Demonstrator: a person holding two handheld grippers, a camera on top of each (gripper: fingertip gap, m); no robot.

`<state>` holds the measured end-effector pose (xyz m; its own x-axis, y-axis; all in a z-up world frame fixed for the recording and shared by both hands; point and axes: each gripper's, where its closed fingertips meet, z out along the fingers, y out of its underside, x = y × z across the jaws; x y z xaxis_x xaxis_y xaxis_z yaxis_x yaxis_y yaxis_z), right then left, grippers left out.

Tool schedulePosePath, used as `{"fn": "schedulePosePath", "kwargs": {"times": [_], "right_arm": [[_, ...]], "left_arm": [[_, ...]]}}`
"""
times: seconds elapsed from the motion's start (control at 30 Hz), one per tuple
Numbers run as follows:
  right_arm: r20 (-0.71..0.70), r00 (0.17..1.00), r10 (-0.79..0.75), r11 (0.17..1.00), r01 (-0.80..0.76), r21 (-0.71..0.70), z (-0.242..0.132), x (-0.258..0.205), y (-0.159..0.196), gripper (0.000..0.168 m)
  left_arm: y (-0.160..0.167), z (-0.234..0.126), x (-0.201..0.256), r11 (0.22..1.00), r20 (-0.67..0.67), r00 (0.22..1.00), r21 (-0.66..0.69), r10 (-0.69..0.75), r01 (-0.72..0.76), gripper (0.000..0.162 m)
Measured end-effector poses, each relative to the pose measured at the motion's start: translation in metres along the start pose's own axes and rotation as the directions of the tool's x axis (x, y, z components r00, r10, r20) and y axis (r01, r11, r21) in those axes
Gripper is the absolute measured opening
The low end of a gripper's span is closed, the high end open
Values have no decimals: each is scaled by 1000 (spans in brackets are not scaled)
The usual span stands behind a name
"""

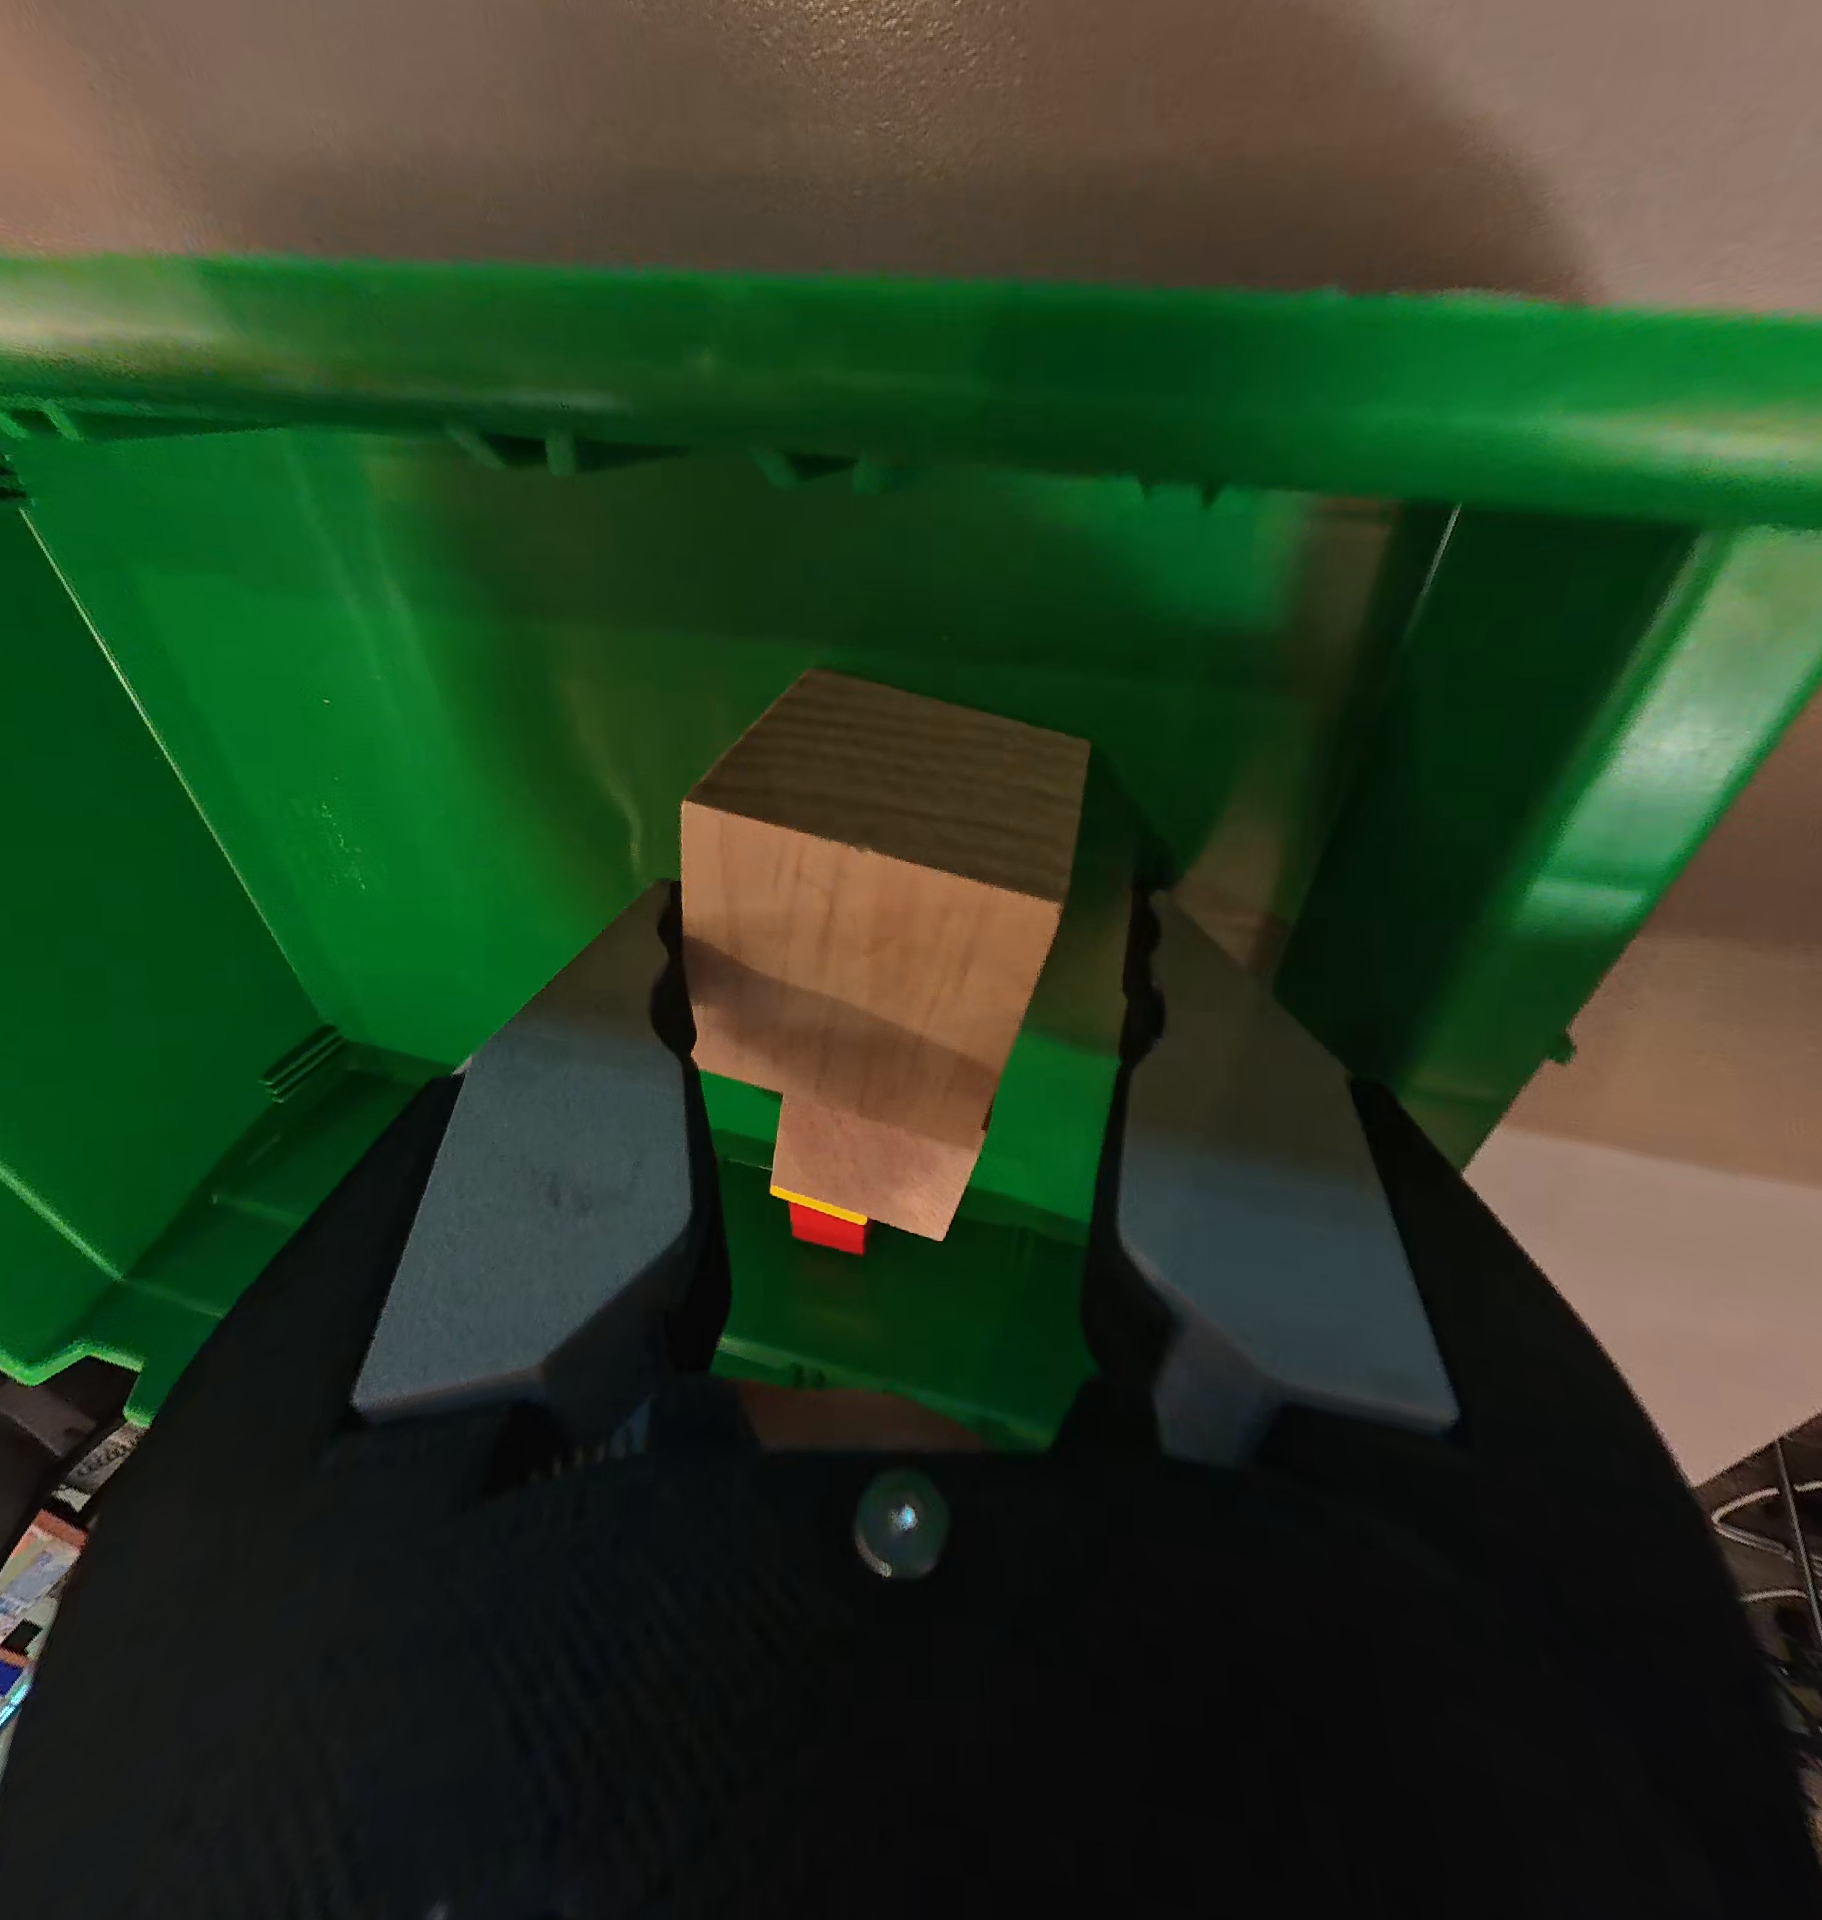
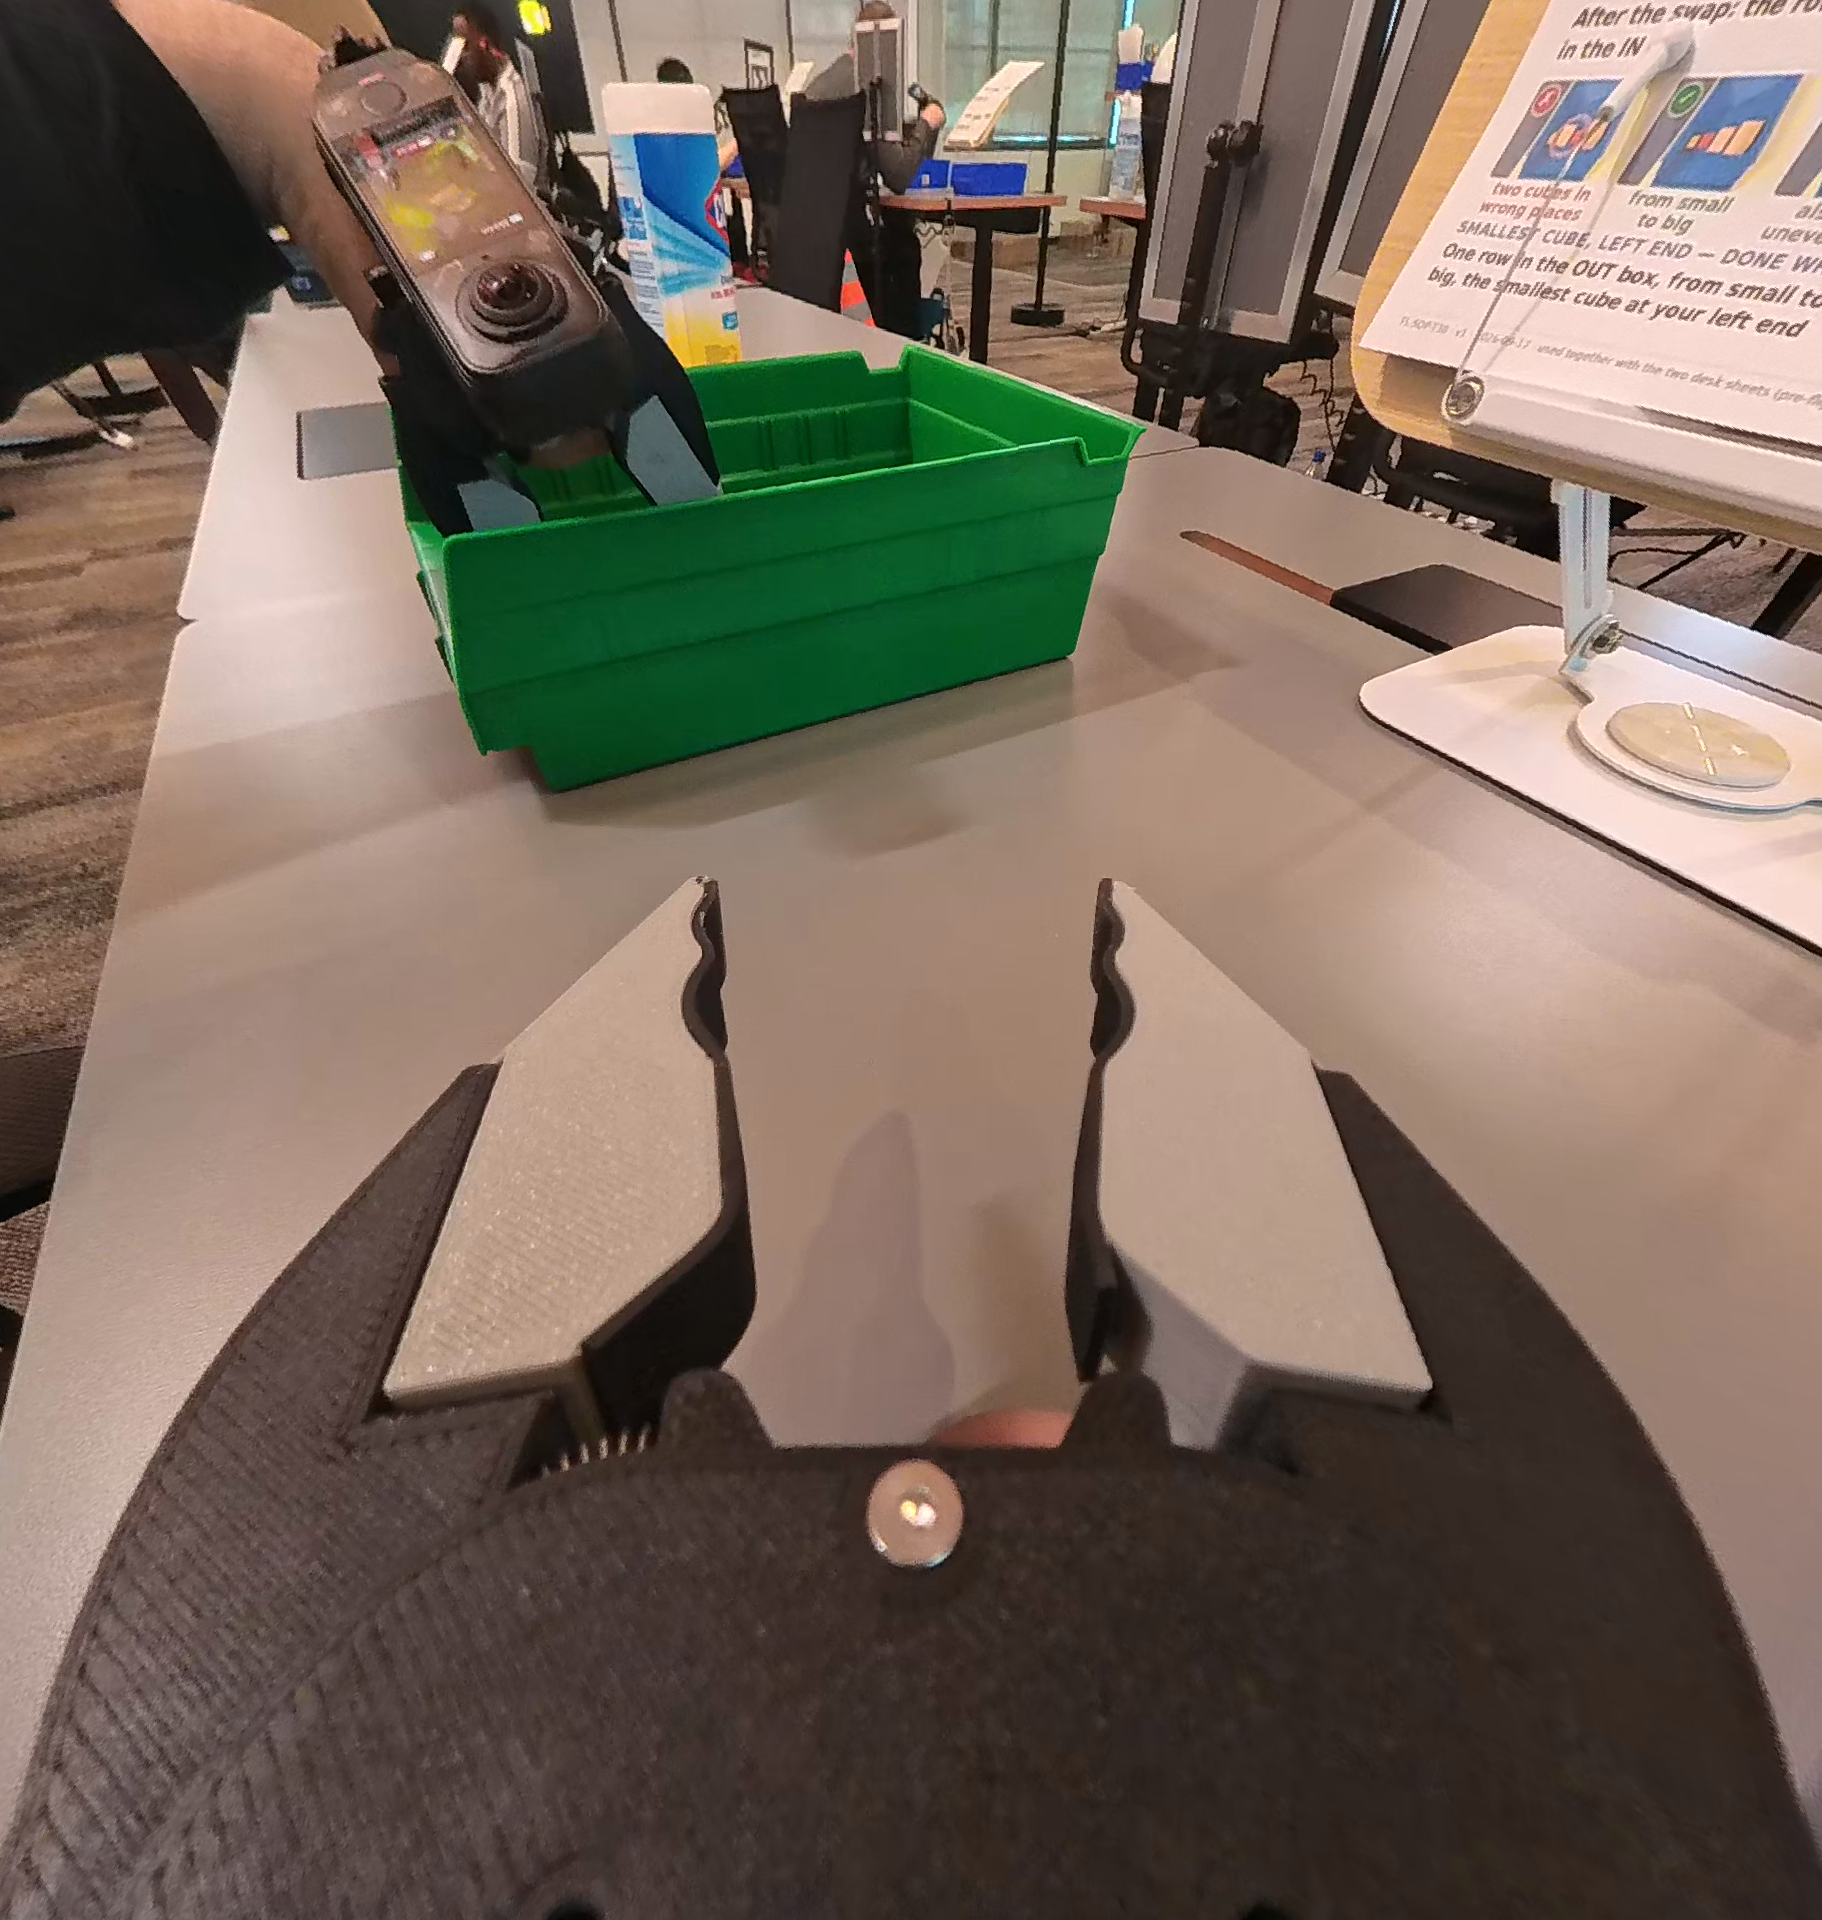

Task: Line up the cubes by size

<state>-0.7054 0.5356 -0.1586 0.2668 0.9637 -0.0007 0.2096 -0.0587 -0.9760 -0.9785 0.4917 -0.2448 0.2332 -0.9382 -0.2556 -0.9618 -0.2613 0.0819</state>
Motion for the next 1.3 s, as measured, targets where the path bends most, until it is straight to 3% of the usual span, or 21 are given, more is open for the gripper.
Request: {"fn": "schedulePosePath", "kwargs": {"times": [0.57,0.7,0.87,1.03,1.13,1.23,1.3], "right_arm": [[3,1000,0,1000,0,1,0,-2,0,69],[3,1000,2,1000,-2,2,-1,-2,0,69],[8,1000,5,1000,-5,5,-2,-2,-1,69],[21,1000,8,1000,-7,-10,-2,-4,-1,69],[74,995,64,998,-64,-2,-7,-8,-8,70],[238,951,199,974,-218,55,-18,-26,-38,73],[387,878,283,936,-341,90,-34,-42,-70,74]], "left_arm": [[-2,-11,-3,999,20,1000,37,-12,12,83],[9,-1,-9,1000,51,998,-12,22,-21,65],[4,-6,-8,998,36,999,69,11,-13,61],[-5,-53,-27,974,197,978,225,-63,17,61],[-27,-119,-49,875,395,895,483,-209,-8,61],[-69,-200,-41,649,482,801,744,-355,-160,61],[-106,-242,-17,484,503,775,824,-384,-295,61]]}}
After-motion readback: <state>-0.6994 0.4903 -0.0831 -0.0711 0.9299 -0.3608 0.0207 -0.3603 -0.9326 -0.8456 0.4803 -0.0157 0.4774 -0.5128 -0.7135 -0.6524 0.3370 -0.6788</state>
